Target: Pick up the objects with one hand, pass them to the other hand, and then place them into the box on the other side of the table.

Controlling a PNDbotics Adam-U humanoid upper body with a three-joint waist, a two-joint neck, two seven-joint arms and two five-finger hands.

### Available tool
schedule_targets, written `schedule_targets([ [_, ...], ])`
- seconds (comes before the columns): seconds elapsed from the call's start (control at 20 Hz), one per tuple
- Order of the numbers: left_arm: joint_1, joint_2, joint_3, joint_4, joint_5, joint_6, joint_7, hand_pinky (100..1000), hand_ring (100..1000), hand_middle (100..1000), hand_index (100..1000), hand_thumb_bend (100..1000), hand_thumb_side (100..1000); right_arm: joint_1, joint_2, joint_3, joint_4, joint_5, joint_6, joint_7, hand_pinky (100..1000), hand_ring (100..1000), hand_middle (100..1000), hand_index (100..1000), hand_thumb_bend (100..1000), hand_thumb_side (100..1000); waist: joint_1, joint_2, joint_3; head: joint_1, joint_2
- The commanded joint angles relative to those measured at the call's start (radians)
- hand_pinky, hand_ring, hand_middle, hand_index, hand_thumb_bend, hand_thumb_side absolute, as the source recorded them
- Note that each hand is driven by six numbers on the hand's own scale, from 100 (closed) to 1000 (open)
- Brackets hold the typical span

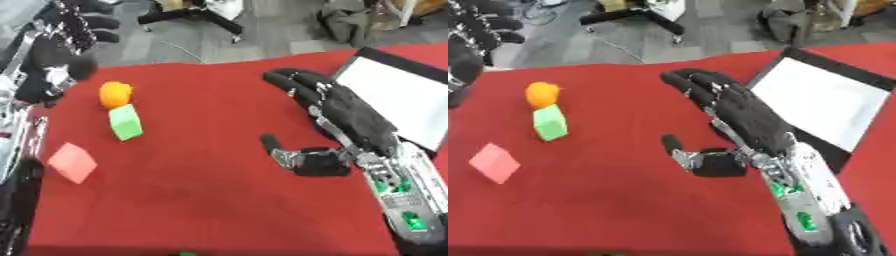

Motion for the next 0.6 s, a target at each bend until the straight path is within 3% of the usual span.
schedule_targets([
  [0.05,-0.052,0.122,-0.085,0.081,-0.058,0.04,-0.058,729,784,769,890,808,222,-0.011,-0.011,-0.007,-0.006,0.007,0.002,-0.006,871,910,873,1000,171,489,-0.004,-0.014,0.0,-0.013,-0.003],
  [0.35,-0.061,0.295,-0.228,0.255,-0.165,0.141,-0.162,722,772,754,871,790,156,-0.021,-0.001,0.0,-0.007,-0.002,-0.002,0.0,871,910,873,1000,169,493,-0.015,-0.011,-0.027,0.006,-0.003],
  [0.6,-0.033,0.425,-0.251,0.385,-0.245,0.106,-0.167,721,760,738,856,779,140,-0.033,0.008,0.007,-0.01,-0.011,-0.006,0.01,872,910,873,1000,169,494,-0.024,-0.007,-0.051,0.032,-0.003],
])
